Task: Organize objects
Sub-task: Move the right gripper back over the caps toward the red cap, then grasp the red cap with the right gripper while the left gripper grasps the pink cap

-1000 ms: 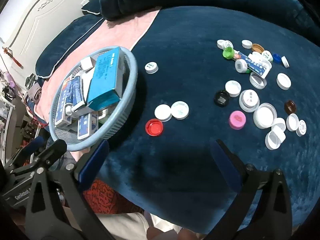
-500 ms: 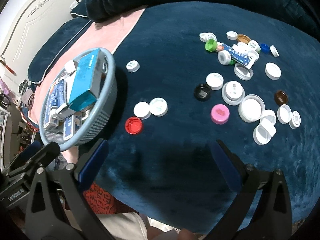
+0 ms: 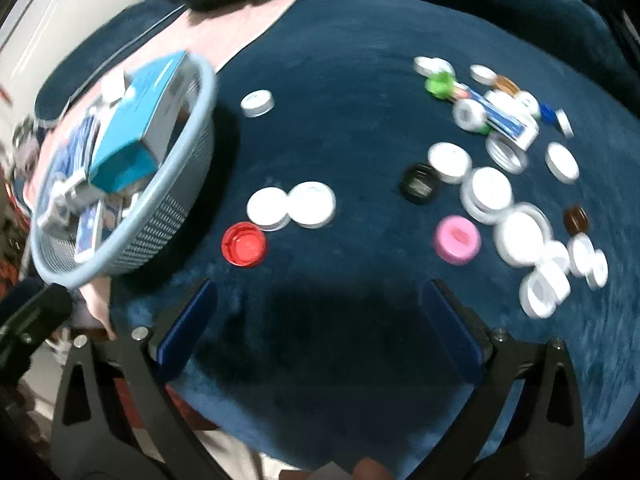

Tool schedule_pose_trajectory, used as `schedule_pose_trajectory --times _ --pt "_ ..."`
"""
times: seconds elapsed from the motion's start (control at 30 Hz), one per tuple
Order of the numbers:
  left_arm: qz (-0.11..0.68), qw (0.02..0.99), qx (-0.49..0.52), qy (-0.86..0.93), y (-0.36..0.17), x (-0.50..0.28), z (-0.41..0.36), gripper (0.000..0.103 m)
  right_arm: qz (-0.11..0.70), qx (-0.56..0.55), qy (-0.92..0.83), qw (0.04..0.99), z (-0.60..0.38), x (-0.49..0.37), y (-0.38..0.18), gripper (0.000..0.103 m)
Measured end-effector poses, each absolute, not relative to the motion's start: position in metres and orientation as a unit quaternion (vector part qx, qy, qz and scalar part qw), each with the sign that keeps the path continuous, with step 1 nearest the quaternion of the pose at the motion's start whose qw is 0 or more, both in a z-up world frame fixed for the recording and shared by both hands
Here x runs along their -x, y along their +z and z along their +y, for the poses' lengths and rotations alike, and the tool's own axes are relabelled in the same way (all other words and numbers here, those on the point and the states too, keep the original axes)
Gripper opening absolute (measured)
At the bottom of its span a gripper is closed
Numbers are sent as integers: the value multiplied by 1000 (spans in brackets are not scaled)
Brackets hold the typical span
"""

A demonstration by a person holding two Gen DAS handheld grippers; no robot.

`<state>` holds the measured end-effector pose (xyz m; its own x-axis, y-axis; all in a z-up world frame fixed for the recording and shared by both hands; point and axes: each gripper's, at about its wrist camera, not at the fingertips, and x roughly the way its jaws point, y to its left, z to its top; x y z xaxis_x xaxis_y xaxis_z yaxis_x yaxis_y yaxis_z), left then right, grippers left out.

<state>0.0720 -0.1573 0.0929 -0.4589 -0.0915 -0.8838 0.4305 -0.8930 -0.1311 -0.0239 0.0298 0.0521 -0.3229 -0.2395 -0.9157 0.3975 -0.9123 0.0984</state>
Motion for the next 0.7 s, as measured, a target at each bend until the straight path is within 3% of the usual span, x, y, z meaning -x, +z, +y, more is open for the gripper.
schedule_pose_trajectory --times 0.27,0.33,0.4,0.43,0.47,0.5,0.53,0.7 --pt "172 168 -498 -833 86 -76 -171 102 102 -546 -801 222 -3 29 33 100" --pt "174 167 -500 -832 84 -76 -172 102 100 -550 -798 224 -6 32 28 89" --pt "174 166 -501 -831 83 -76 -172 102 99 -553 -796 227 -9 35 24 68" --pt "173 165 -502 -831 83 -75 -172 102 101 -551 -797 225 -9 36 23 64" --pt "172 164 -503 -831 83 -75 -172 102 104 -549 -798 224 -9 36 22 54" --pt "172 163 -504 -831 82 -75 -171 102 102 -547 -800 225 -7 36 23 36" --pt "172 162 -505 -830 82 -75 -170 102 98 -546 -801 225 -4 36 25 31" --pt "168 147 -503 -835 84 -72 -153 102 53 -542 -812 211 24 39 38 31"
